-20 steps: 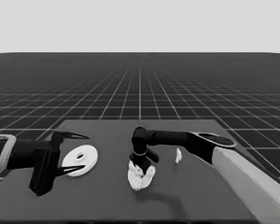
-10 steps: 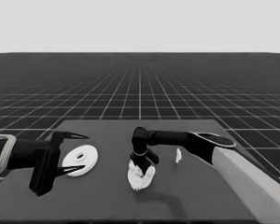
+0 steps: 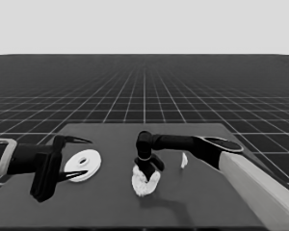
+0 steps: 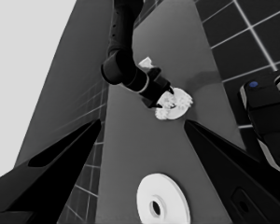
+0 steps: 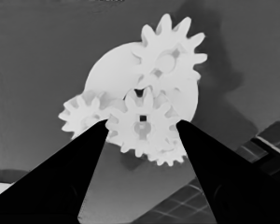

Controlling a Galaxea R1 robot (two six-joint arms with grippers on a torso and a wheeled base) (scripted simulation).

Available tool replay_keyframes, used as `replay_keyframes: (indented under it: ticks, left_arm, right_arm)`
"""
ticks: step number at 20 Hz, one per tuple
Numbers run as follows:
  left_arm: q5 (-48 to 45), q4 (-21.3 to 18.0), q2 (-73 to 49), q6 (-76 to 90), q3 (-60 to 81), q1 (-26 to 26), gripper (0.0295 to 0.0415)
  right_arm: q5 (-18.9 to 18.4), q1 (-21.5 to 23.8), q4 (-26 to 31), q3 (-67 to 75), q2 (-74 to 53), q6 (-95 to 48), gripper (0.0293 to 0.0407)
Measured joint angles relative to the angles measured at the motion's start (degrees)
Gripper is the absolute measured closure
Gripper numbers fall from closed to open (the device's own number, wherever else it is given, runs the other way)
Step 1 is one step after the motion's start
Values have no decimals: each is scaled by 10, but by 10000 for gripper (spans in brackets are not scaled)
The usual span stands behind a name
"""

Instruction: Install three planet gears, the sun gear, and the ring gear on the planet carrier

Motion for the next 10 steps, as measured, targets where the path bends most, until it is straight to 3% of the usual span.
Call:
replay_keyframes:
  ticks: [8, 10]
  left_arm:
    - [0, 0, 0, 0, 0, 0, 326]
    - [0, 0, 0, 0, 0, 0, 326]
  right_arm:
    - [0, 0, 0, 0, 0, 48, 391]
    - [0, 0, 0, 0, 0, 54, 331]
